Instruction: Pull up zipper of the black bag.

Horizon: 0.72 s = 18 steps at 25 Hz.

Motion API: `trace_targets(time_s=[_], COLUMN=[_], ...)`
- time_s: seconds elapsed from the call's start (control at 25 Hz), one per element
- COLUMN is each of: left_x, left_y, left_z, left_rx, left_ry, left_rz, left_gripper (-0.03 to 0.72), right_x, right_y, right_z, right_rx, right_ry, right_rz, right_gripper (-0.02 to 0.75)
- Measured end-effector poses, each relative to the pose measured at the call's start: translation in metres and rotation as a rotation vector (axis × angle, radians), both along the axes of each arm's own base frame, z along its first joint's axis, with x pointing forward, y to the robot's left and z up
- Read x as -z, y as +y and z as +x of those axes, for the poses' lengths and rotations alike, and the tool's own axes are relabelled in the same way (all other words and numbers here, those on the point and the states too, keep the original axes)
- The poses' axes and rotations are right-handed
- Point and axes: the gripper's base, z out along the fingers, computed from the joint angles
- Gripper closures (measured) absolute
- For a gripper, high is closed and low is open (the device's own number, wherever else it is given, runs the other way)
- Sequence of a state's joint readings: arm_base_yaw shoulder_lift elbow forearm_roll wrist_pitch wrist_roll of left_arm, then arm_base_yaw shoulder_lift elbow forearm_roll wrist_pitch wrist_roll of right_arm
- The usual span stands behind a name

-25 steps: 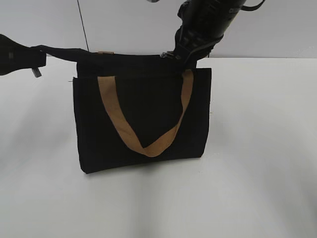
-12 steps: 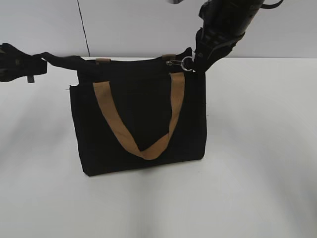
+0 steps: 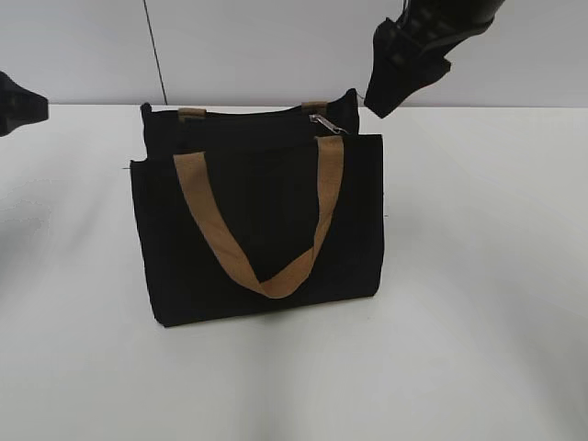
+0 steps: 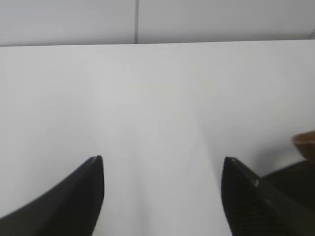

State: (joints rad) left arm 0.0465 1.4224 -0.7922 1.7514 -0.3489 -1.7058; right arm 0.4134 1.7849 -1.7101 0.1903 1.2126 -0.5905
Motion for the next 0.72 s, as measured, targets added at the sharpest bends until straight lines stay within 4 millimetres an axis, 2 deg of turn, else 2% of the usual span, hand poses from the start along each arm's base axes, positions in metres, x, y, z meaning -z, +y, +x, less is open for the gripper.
trace_targets(time_s=[0.2, 0.28, 0.44, 0.6, 0.72], left_x=[0.002, 0.003, 0.002, -0.003, -0.009], left_y=[0.017, 0.011, -0.03, -0.071, -0.091], left_z=[0.006, 0.007, 0.004, -0.006, -0.018], left_rx=[-0.174, -0.179, -0.094, -0.002, 0.01], left_ry=[-0.026, -0.029, -0.059, -0.091, -0.127], left_rz=[0.108, 0.125, 0.17, 0.171, 0.214], left_gripper=[0.183, 0.202, 0.215, 0.216, 0.216], right_x=[-0.019, -0.023, -0.017, -0.014, -0.012], right_y=[-0.007, -0.012, -0.025, -0.04, -0.051], right_z=[-0.01, -0.015, -0.032, -0.065, -0.091], right_rx=[0.103, 0.147, 0.194, 0.204, 0.207], right_ry=[-0.024, -0.033, -0.014, 0.01, 0.005], right_rz=[0.024, 0.013, -0.037, -0.058, -0.051], right_gripper=[0.141, 0.141, 0.141, 0.141, 0.142])
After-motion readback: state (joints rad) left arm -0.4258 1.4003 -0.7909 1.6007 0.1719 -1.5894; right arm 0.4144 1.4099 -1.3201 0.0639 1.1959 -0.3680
